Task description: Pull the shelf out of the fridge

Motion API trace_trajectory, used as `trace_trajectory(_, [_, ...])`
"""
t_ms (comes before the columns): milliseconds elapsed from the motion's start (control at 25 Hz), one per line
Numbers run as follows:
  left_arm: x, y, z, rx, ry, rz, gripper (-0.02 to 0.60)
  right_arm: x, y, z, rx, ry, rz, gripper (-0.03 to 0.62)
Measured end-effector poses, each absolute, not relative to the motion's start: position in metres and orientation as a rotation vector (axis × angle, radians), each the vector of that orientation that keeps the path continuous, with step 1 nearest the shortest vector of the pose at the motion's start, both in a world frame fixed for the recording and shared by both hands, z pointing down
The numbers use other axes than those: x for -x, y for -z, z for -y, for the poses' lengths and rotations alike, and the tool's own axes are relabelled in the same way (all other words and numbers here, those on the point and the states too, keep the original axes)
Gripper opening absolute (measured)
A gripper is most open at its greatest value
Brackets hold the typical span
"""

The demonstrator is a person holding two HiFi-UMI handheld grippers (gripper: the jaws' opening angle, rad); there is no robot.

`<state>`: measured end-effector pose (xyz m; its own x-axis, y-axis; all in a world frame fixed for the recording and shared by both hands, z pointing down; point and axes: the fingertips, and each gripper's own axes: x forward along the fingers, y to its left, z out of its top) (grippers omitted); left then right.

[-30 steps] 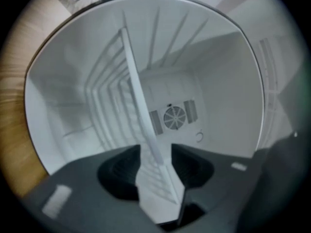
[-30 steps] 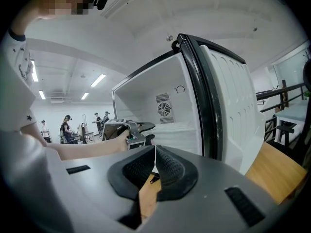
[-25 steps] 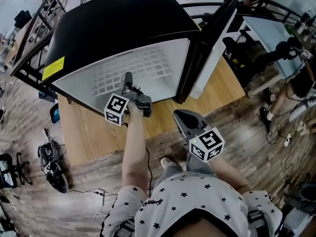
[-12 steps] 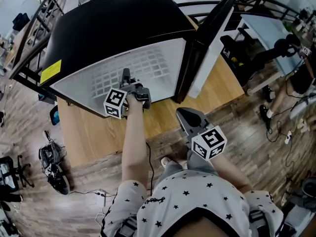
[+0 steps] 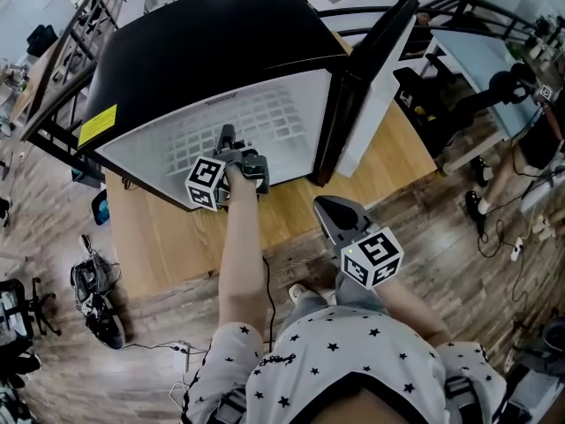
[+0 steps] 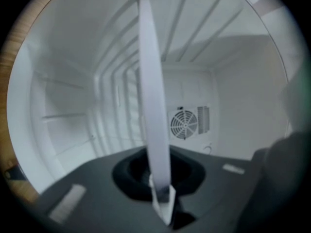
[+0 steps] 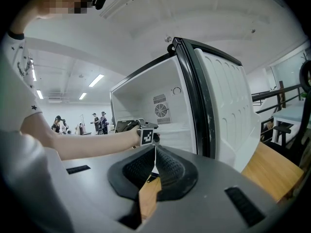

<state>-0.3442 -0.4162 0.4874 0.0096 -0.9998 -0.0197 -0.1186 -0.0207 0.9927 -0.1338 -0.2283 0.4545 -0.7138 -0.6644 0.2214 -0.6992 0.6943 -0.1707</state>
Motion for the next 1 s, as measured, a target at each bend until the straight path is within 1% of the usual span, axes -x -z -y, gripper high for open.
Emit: trace_trajectory(1000, [0.334, -0.488, 0.376, -1.285, 1.135, 1.274, 0.032, 0.132, -0.444, 0.196, -1.143, -0.353, 2.798, 0.021])
